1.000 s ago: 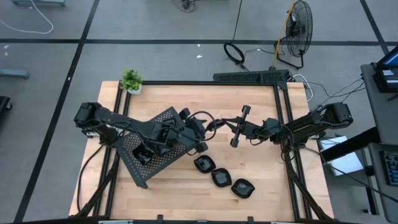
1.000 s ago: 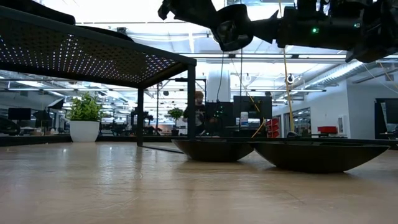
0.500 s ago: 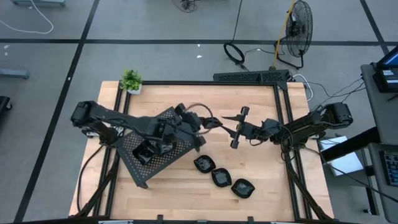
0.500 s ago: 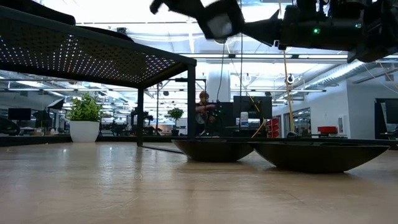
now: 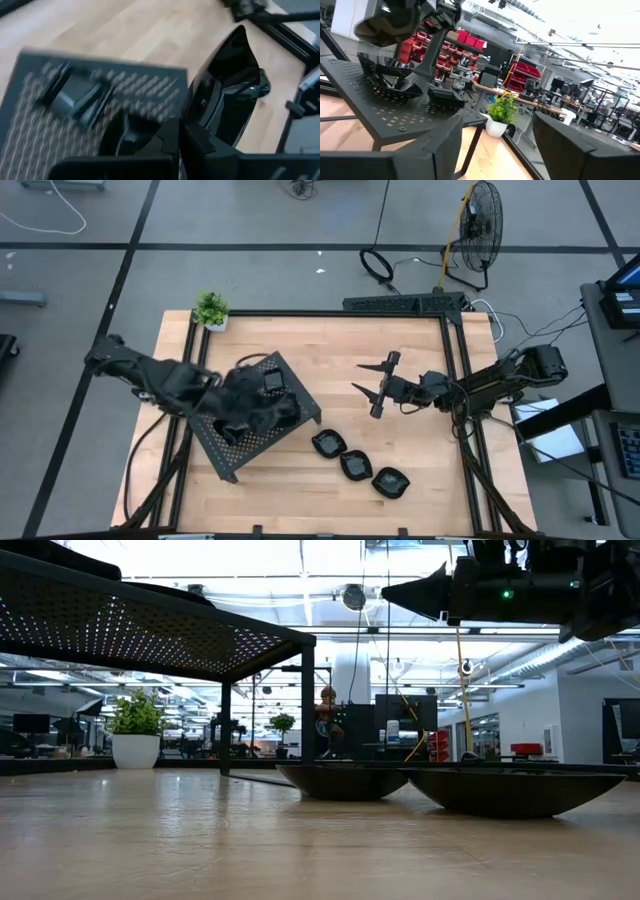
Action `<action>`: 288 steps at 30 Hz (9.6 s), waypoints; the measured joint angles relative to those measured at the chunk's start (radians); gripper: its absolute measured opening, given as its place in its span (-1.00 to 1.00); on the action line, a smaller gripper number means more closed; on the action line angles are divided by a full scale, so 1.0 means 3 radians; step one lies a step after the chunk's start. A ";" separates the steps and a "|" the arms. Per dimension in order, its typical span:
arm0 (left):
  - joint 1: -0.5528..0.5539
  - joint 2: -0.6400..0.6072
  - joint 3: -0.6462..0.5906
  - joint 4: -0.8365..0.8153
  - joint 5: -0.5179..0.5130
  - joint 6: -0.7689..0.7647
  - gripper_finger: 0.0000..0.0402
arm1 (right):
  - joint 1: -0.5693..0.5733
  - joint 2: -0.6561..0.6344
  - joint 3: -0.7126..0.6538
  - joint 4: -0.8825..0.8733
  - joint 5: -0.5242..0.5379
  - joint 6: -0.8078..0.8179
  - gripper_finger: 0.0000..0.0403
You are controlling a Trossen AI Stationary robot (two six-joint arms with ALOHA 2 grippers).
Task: Pick & Place Mini shaped plates
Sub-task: Stack the leaf-shaped plate on top of the leaf-shaped plate on the shelf
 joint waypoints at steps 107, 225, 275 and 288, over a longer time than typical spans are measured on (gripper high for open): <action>-0.0317 0.0437 -0.0007 -0.1378 -0.1198 -0.0482 -0.13 | 0.2031 0.0524 0.1105 -0.4728 -0.0619 0.3734 -0.17; 0.0329 0.0370 -0.1142 0.3381 -0.1307 0.2539 -0.97 | 0.0697 0.0960 0.0856 0.0599 0.1497 -0.1173 -0.64; 0.0226 0.0217 0.0048 -0.0769 -0.0089 0.1274 -0.59 | 0.0712 0.0962 0.0852 -0.0082 0.1661 -0.0550 0.03; -0.0402 -0.0382 -0.1203 0.1766 -0.0260 0.2234 -0.60 | 0.1189 0.0423 0.1222 -0.2876 0.1250 0.1299 0.08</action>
